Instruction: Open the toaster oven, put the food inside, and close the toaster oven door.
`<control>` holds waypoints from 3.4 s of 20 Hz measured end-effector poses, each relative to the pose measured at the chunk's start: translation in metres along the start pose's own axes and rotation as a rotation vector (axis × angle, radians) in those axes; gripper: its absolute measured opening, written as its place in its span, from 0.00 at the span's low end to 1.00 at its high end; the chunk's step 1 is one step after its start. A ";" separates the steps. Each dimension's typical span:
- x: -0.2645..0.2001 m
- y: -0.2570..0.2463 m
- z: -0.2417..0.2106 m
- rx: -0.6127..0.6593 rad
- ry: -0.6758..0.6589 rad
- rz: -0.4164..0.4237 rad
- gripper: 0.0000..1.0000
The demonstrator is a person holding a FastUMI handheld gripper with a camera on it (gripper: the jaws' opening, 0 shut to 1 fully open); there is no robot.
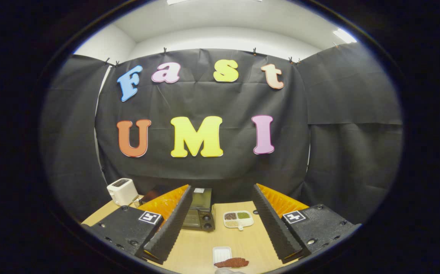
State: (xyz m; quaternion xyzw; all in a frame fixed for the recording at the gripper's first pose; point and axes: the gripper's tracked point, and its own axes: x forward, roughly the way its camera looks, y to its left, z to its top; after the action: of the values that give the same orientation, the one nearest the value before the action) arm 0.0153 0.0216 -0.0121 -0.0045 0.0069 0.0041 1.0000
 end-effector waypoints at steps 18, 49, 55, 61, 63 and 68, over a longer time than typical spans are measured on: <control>0.188 0.186 -0.145 -0.068 0.155 0.120 1.00; 0.126 0.202 -0.346 -0.118 0.500 0.159 1.00; 0.112 0.200 -0.404 -0.107 0.666 0.169 1.00; 0.113 0.199 -0.396 -0.097 0.637 0.208 1.00; 0.110 0.184 -0.387 -0.101 0.628 0.207 1.00; 0.111 0.099 -0.339 -0.178 0.543 0.169 1.00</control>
State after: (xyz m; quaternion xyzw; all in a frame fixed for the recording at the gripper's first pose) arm 0.1213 0.1184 -0.3540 -0.0926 0.2741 0.0866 0.9533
